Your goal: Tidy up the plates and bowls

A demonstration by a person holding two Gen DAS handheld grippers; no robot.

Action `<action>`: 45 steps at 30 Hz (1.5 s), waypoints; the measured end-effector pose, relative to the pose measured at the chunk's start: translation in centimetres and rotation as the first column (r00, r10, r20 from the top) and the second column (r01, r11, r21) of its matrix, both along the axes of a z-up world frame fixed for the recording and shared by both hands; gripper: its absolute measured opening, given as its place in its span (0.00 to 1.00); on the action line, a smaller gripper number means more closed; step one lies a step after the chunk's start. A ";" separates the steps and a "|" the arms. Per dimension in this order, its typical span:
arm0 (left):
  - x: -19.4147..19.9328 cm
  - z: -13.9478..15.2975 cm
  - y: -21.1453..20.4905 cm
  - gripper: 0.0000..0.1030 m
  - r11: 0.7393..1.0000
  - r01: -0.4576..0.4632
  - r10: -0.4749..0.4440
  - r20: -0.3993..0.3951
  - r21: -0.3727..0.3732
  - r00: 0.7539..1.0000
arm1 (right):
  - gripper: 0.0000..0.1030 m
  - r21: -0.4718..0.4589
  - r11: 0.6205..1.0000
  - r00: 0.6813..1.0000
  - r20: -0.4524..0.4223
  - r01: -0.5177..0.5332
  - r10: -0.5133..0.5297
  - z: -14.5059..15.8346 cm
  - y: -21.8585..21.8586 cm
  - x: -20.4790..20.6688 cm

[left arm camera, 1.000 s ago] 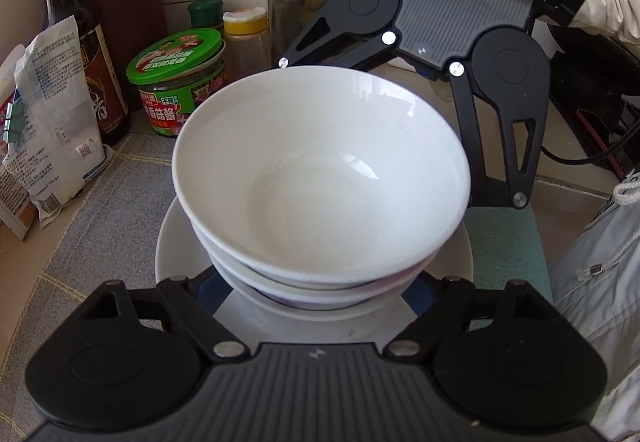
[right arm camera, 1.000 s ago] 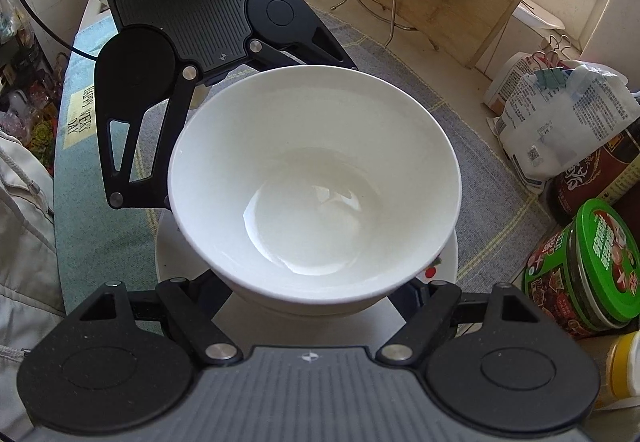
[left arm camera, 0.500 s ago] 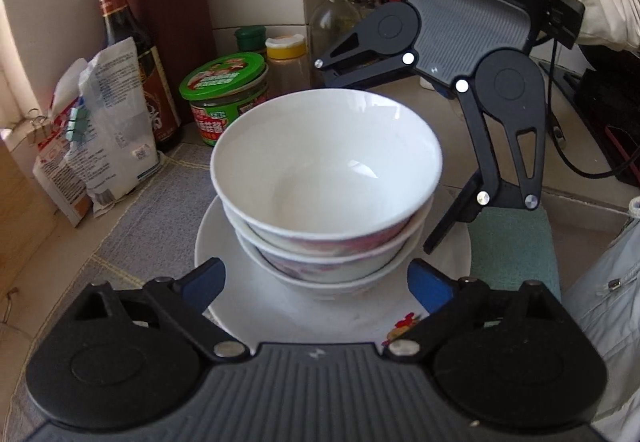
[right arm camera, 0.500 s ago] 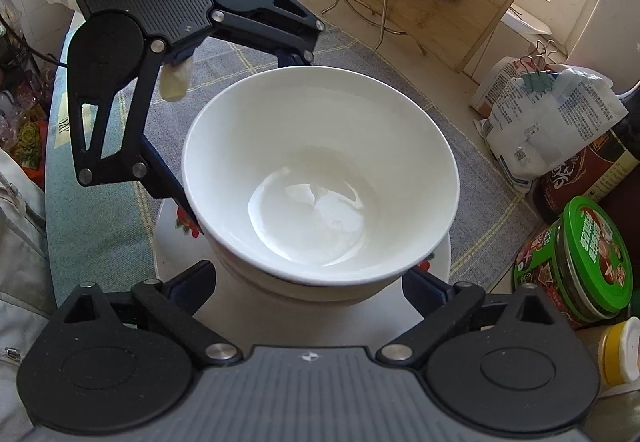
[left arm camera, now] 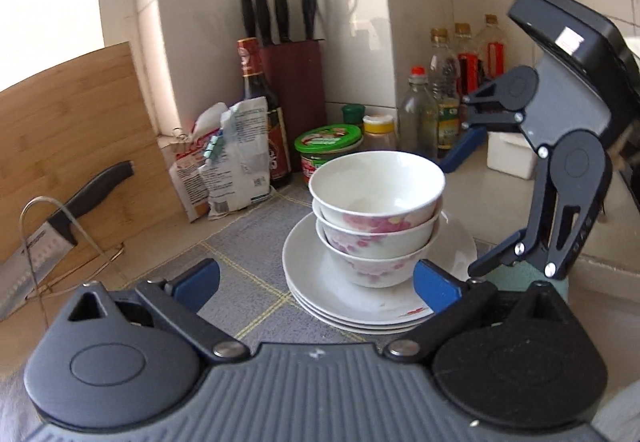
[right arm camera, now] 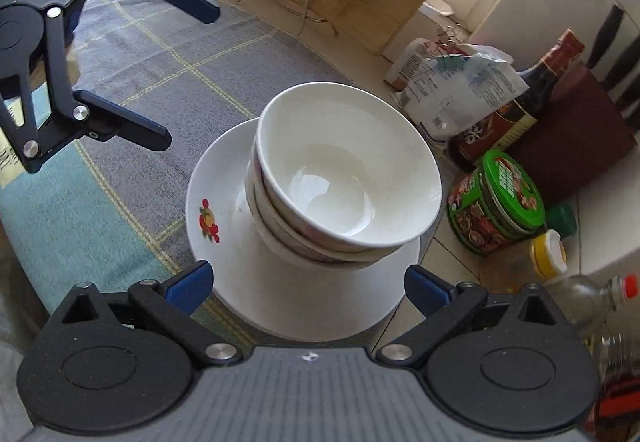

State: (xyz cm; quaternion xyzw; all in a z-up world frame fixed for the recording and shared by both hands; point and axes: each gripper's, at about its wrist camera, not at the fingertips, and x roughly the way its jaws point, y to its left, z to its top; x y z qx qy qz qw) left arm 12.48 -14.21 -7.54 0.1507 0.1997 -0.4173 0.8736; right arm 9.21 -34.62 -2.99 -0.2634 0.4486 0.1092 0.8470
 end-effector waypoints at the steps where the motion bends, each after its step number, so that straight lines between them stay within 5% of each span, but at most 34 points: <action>1: -0.2 0.2 0.4 0.99 0.999 -0.032 0.032 -0.024 -0.009 0.999 | 1.00 0.004 0.998 0.998 0.016 0.067 -0.067 0.2 0.5 -0.3; 4: -0.7 0.8 0.8 0.99 0.985 -0.170 0.171 -0.074 0.015 0.982 | 1.00 0.041 0.959 0.958 0.046 0.281 -0.283 0.7 1.8 -1.3; 9: -2.4 2.0 2.2 0.99 0.958 -0.284 0.286 -0.082 0.026 0.955 | 1.00 0.116 0.806 0.804 0.078 0.580 -0.590 1.0 2.9 -3.4; 14: -3.1 3.0 3.2 0.99 0.942 -0.331 0.334 -0.196 0.050 0.922 | 1.00 0.250 0.706 0.711 0.084 0.663 -0.698 2.0 4.5 -6.1; 19: -4.3 3.6 3.3 0.99 0.936 -0.342 0.352 -0.197 0.085 0.915 | 1.00 0.348 0.621 0.640 0.074 0.702 -0.765 3.1 5.3 -8.2; 45: -5.8 5.3 4.4 0.99 0.934 -0.355 0.355 -0.207 0.037 0.912 | 1.00 0.390 0.604 0.624 0.091 0.695 -0.776 4.4 6.2 -9.7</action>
